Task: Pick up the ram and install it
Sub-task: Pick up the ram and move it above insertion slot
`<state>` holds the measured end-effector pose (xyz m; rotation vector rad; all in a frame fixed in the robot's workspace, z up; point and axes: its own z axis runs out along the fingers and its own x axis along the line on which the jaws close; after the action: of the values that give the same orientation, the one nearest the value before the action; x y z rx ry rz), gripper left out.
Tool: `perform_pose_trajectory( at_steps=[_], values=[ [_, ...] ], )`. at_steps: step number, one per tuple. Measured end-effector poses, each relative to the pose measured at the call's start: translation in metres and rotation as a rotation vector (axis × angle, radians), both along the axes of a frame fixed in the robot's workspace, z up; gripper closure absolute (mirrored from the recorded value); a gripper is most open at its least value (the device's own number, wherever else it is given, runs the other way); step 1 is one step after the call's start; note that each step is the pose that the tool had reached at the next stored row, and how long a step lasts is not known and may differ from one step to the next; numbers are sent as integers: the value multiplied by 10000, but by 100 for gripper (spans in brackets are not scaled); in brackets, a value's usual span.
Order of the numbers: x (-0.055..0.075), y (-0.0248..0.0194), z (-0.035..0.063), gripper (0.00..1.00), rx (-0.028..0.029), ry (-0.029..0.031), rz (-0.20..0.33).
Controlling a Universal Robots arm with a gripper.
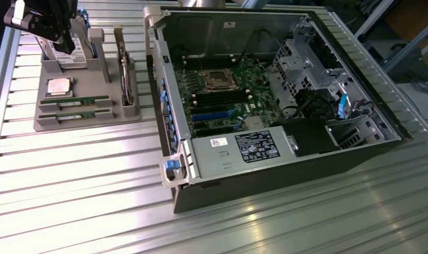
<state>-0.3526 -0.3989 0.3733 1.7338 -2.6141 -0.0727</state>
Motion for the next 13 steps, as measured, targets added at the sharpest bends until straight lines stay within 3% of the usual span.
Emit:
perform_pose_trajectory(
  at_steps=[13],
  values=[
    [0,0,0,89,0,0,1356]
  ],
)
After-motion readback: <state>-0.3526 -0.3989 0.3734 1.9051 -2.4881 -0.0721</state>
